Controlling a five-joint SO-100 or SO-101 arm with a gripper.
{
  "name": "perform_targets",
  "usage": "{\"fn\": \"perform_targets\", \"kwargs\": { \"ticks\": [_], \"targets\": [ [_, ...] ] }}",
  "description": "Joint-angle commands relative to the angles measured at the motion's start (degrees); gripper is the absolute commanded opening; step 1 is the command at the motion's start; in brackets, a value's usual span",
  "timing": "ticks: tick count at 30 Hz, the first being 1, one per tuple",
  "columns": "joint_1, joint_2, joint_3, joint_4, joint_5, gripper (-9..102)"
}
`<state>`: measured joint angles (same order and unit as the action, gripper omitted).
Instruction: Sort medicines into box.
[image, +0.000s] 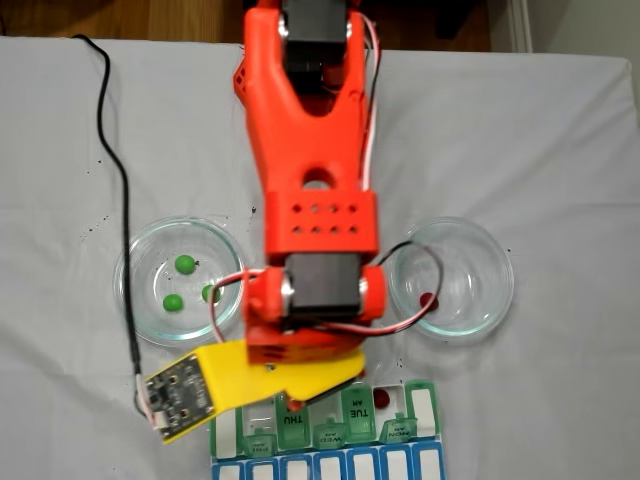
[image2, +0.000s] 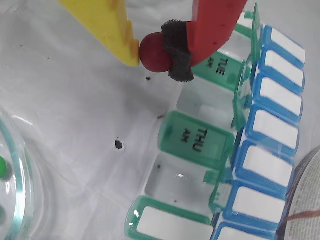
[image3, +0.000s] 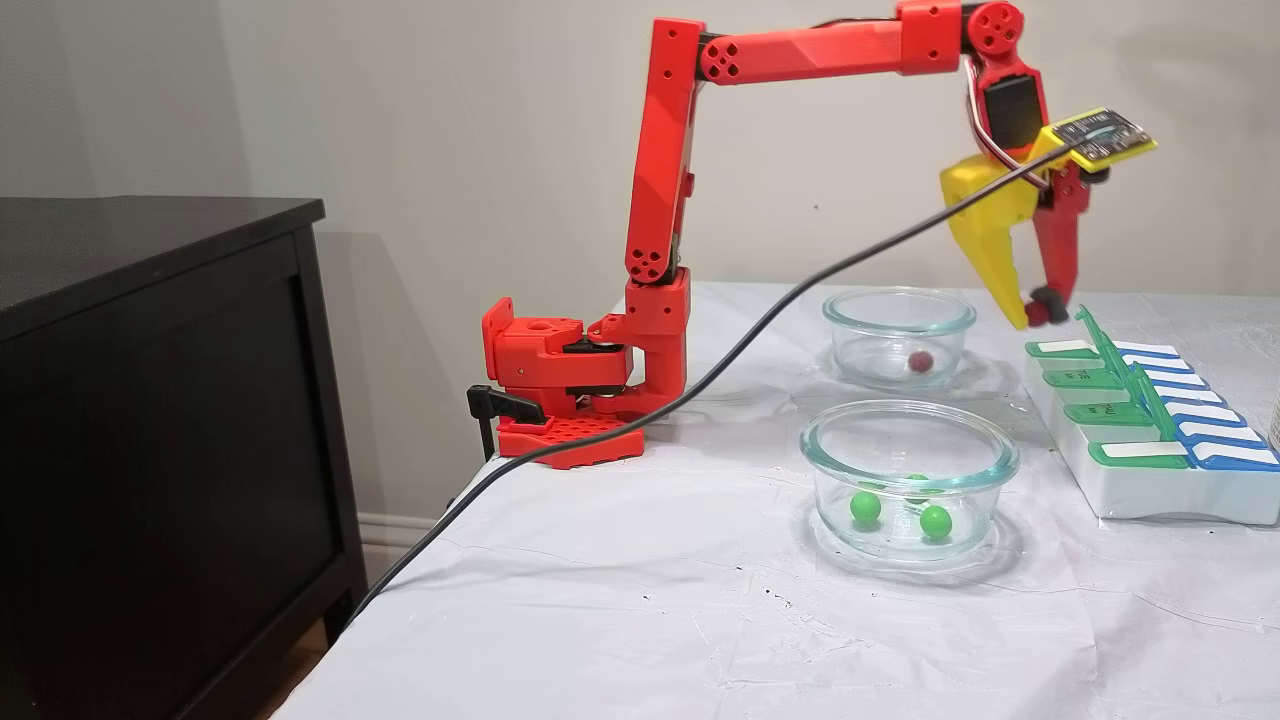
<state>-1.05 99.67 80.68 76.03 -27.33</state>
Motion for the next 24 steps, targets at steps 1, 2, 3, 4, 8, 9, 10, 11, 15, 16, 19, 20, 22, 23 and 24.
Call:
{"fn": "perform_targets", "kwargs": {
  "ticks": [1, 2, 3, 4, 8, 9, 10, 11, 15, 16, 19, 20, 22, 23, 24],
  "targets": [
    [-0.26, 1.41, -3.87, -3.16, -1.14, 0],
    [-0.26, 1.41, -3.96, -3.25, -1.32, 0],
    [-0.18, 1.23, -4.39, -2.90, -1.67, 0],
    [-0.18, 1.14, -4.66, -2.64, -1.85, 0],
    [-1.23, 1.14, -3.52, -2.55, -3.08, 0],
    [-1.49, 1.23, -2.99, -2.72, -3.52, 0],
    [-1.58, 1.23, -2.81, -2.81, -3.69, 0],
    [-1.67, 1.05, -2.72, -2.81, -3.78, 0],
    [-1.85, 0.53, -2.99, -2.72, -4.39, 0],
    [-1.93, 0.44, -2.81, -2.99, -4.48, 0],
    [-2.37, 0.09, -1.85, -4.22, -4.75, 0],
    [-2.64, 0.00, -1.58, -4.83, -5.19, 0],
    [-3.16, -0.35, -1.58, -5.27, -6.77, 0],
    [-3.43, -0.70, -1.93, -4.83, -7.03, 0],
    [-3.60, -1.14, -2.20, -4.39, -7.12, 0]
  ]
}}
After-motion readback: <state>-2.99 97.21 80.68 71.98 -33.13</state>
